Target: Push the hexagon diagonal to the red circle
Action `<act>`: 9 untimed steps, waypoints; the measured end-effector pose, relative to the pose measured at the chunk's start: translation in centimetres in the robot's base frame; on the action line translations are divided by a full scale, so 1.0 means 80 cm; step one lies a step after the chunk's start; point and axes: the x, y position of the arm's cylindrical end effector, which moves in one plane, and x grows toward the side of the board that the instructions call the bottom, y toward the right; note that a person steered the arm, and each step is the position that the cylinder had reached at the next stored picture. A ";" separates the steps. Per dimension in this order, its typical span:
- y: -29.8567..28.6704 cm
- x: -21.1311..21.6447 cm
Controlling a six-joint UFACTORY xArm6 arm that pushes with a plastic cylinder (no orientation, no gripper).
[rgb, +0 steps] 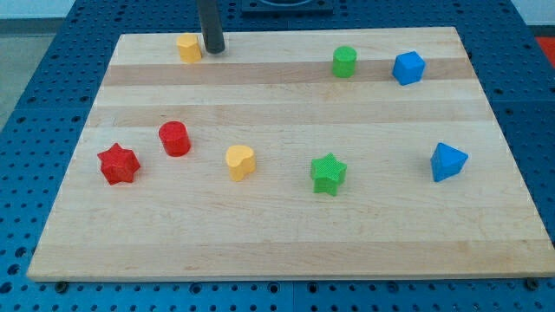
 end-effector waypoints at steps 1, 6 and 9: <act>-0.014 -0.011; -0.040 -0.026; -0.073 0.007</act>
